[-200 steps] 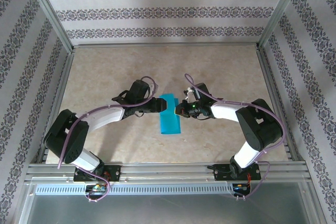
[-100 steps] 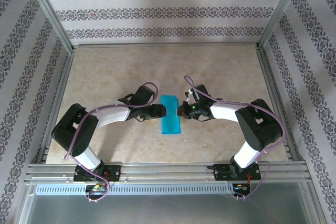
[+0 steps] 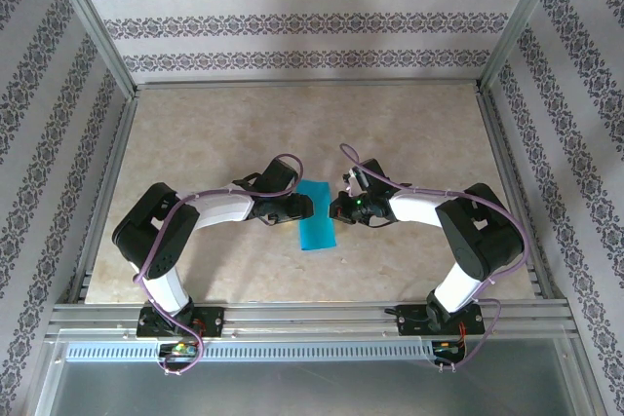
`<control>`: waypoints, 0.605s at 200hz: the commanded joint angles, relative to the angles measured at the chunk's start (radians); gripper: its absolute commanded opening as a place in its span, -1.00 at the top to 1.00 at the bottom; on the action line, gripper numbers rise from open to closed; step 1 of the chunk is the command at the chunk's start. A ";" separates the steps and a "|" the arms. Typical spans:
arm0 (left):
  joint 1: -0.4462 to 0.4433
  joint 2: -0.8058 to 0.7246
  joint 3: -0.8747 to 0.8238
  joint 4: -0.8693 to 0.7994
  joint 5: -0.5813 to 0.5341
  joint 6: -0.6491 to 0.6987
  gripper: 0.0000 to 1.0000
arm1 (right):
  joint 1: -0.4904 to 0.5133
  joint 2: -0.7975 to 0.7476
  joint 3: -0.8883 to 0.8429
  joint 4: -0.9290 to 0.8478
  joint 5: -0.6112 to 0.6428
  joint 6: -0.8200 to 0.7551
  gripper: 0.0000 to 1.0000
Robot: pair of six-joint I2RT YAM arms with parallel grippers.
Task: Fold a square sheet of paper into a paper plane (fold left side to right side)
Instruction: First fold in half a square sheet of paper at the center of the table.
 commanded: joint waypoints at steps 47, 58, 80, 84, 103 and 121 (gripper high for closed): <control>-0.028 0.060 0.031 -0.054 -0.038 0.001 0.18 | 0.018 -0.012 0.017 -0.061 0.038 -0.050 0.66; -0.030 0.067 0.033 -0.064 -0.044 0.003 0.19 | 0.016 -0.030 0.021 -0.089 0.060 -0.065 0.58; -0.035 0.076 0.039 -0.084 -0.063 0.009 0.21 | 0.006 -0.081 0.032 -0.164 0.127 -0.108 0.42; -0.034 0.078 0.039 -0.084 -0.064 0.008 0.20 | 0.003 -0.090 0.033 -0.175 0.139 -0.114 0.40; -0.036 0.083 0.035 -0.087 -0.073 0.000 0.20 | -0.015 -0.137 0.032 -0.218 0.177 -0.138 0.34; -0.036 0.089 0.034 -0.085 -0.081 -0.014 0.21 | -0.030 -0.174 0.026 -0.240 0.198 -0.151 0.31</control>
